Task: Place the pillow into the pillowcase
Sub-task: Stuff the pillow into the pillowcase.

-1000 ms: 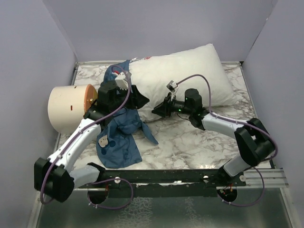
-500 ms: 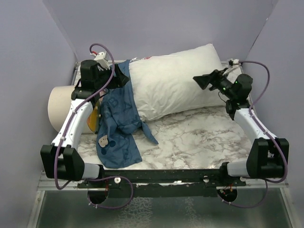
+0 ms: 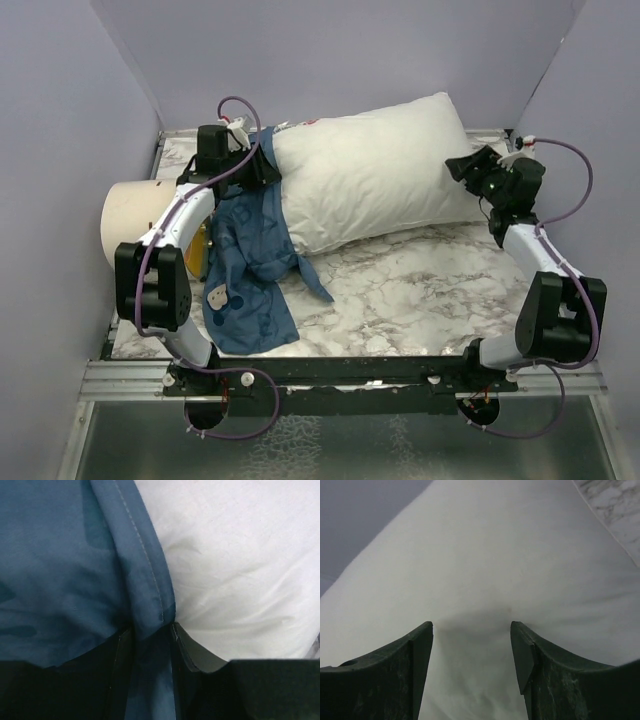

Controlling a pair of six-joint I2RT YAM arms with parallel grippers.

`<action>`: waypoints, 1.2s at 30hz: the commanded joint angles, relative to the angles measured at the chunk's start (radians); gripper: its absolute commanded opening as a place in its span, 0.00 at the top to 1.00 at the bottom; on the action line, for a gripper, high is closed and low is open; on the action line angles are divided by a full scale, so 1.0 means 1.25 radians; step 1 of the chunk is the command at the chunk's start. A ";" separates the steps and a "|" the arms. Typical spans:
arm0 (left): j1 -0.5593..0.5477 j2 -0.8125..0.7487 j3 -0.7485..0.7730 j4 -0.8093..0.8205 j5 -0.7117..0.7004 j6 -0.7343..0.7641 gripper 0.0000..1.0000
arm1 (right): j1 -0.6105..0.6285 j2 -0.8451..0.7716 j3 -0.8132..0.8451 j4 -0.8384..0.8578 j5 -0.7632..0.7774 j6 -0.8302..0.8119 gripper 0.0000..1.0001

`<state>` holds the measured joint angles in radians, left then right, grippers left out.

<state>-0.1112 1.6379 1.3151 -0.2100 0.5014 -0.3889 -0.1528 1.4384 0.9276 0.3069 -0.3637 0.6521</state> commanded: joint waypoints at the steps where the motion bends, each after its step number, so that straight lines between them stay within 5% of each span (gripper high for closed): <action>1: -0.061 0.040 0.013 0.042 0.096 -0.023 0.67 | -0.002 -0.035 -0.123 0.032 -0.014 0.004 0.44; 9: -0.221 -0.014 -0.081 0.124 0.068 -0.078 0.68 | 0.001 -0.292 -0.250 0.104 -0.180 -0.079 0.46; 14: -0.307 -0.068 -0.155 0.204 0.031 -0.158 0.67 | 0.077 -0.287 -0.233 0.201 -0.358 -0.039 0.46; 20: -0.384 -0.152 -0.221 0.234 0.005 -0.191 0.60 | 0.182 -0.285 -0.208 0.182 -0.412 -0.061 0.45; 27: -0.350 -0.300 -0.199 0.007 -0.139 -0.011 0.34 | 0.202 -0.290 -0.236 0.146 -0.429 -0.068 0.44; 36: -0.104 -0.192 0.033 -0.011 0.041 0.054 0.29 | 0.201 -0.341 -0.314 0.135 -0.317 -0.006 0.34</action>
<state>-0.2935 1.2984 1.2175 -0.2226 0.4538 -0.3828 0.0937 1.0309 0.5823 0.4690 -0.8356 0.5999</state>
